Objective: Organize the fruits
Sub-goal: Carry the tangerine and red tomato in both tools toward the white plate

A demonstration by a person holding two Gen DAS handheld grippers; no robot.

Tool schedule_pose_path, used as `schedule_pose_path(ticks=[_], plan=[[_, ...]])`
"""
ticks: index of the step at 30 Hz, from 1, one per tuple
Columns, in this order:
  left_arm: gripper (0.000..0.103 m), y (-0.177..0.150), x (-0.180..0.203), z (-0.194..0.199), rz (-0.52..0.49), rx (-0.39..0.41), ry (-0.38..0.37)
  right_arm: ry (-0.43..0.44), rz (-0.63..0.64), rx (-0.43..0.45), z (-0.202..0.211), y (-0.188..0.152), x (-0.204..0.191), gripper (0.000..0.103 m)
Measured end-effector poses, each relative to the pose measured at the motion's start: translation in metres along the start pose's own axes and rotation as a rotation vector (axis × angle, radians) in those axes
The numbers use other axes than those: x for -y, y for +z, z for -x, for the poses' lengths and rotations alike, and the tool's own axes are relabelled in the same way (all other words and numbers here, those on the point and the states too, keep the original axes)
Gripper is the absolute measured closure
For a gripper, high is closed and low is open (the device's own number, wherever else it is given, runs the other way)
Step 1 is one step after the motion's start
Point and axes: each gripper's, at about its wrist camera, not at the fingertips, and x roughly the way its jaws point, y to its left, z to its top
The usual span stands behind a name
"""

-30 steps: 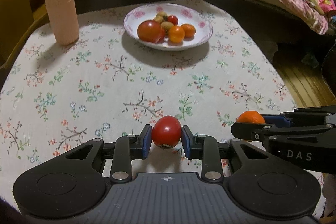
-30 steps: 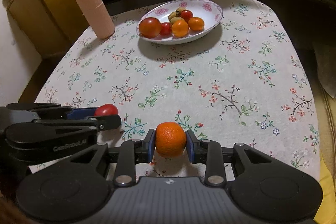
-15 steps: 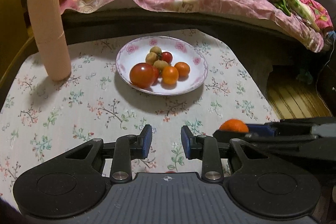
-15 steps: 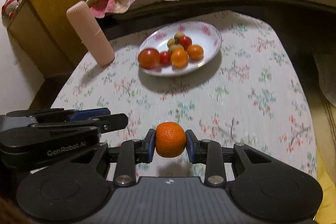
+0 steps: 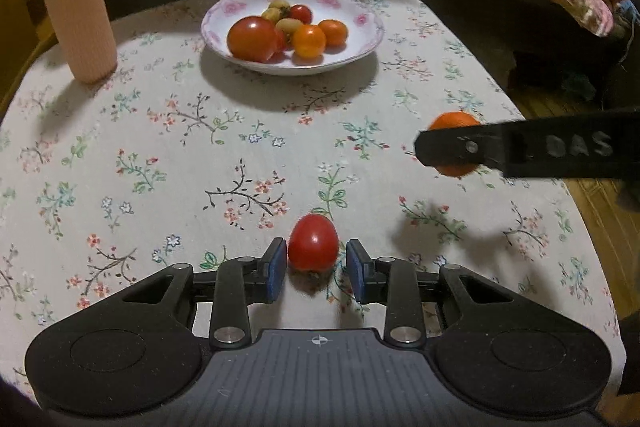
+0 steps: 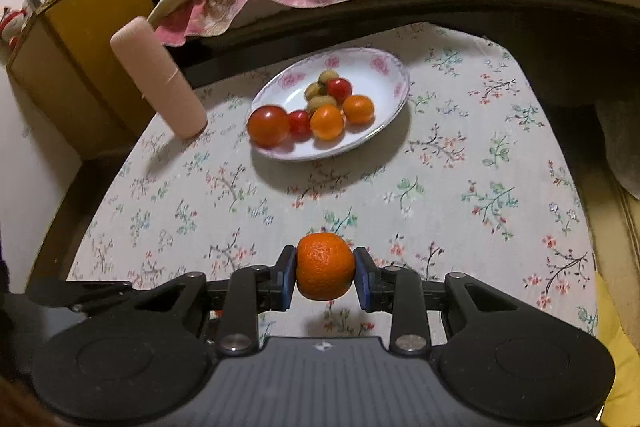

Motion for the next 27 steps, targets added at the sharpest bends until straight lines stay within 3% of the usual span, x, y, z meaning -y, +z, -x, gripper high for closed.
schedule_pose_path(ticks=[10,19,27], plan=[[0.067,0.005,0.001,-0.001,0.003,0.010,-0.005,-0.004,0.013,-0.002,-0.001,-0.002,-0.001,0.070],[0.067,0.054,-0.010,0.015,0.051,0.128,-0.012,-0.007,0.019,0.026,-0.004,0.015,-0.003,0.070],[0.066,0.099,-0.022,0.006,0.063,0.187,0.002,-0.031,0.047,0.066,-0.019,0.053,0.000,0.070]])
